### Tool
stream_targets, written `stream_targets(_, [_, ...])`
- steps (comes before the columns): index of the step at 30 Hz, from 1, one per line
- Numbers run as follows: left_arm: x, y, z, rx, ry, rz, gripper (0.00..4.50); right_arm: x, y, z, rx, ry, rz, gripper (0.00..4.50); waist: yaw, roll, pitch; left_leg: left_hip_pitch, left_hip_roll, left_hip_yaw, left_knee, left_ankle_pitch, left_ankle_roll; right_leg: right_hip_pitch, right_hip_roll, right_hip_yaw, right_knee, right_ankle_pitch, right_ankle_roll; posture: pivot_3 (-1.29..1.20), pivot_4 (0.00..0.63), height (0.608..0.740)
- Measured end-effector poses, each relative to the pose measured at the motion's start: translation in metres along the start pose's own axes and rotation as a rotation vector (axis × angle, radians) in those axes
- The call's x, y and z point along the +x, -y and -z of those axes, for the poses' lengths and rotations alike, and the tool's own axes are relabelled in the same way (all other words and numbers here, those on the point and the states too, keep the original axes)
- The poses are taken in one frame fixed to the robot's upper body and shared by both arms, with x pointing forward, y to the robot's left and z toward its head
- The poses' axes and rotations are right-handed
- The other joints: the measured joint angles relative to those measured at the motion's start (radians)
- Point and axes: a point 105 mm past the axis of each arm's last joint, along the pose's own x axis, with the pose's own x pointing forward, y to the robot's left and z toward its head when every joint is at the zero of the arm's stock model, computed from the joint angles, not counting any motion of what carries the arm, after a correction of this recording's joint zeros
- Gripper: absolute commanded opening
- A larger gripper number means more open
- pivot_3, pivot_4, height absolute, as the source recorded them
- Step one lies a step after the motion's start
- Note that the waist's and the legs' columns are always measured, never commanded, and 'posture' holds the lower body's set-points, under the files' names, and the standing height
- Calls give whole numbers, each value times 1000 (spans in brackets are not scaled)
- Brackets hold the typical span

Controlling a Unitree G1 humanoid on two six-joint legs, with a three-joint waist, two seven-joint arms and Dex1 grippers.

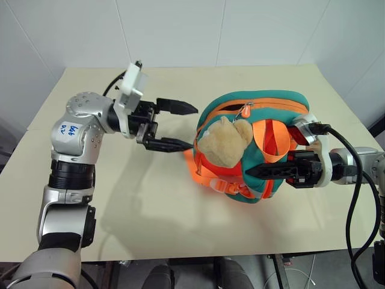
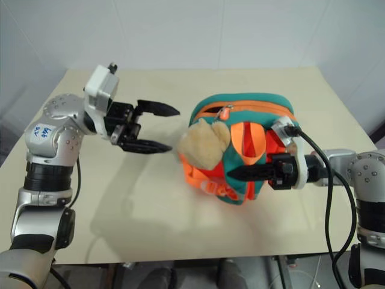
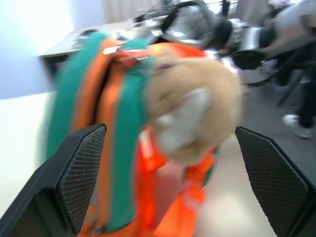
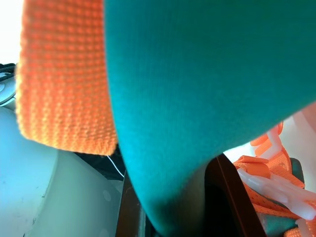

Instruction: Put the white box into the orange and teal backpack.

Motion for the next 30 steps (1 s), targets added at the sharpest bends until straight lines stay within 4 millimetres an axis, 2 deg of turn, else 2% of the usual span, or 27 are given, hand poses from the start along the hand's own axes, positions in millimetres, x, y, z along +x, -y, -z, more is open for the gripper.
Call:
stream_targets(3, [8, 6, 0, 0, 12, 35, 4465, 0, 0, 0, 1, 0, 0, 549, 1, 0, 0, 0, 0, 0, 0, 0, 0, 0, 0, 0, 0, 0, 0, 0, 150, 740])
stream_targets(12, [36, 4, 6, 3, 28, 45, 4465, 0, 1, 1, 6, 1, 1, 549, 1, 0, 0, 0, 0, 0, 0, 0, 0, 0, 0, 0, 0, 0, 0, 0, 150, 740])
stream_targets(15, [42, 0, 9, 14, 16, 20, 3901, 0, 2, 2, 9, 2, 4, 549, 1, 0, 0, 0, 0, 0, 0, 0, 0, 0, 0, 0, 0, 0, 0, 0, 150, 740])
stream_targets(22, [45, -6, 14, 6, 14, -15, 1947, -1, 3, 4, 17, 11, 10, 549, 2, 0, 0, 0, 0, 0, 1, 0, 0, 0, 0, 0, 0, 0, 0, 0, 150, 740])
stream_targets(27, [30, -13, 14, 6, -16, -57, 873, 0, 4, 4, 17, 14, 12, 549, 1, 0, 0, 0, 0, 0, 1, 0, 0, 0, 0, 0, 0, 0, 0, 0, 150, 740])
stream_targets(30, [16, -19, 9, 21, -27, -89, 436, 1, 4, 4, 17, 15, 10, 549, 2, 0, 0, 0, 0, 0, 1, 0, 0, 0, 0, 0, 0, 0, 0, 0, 150, 740])
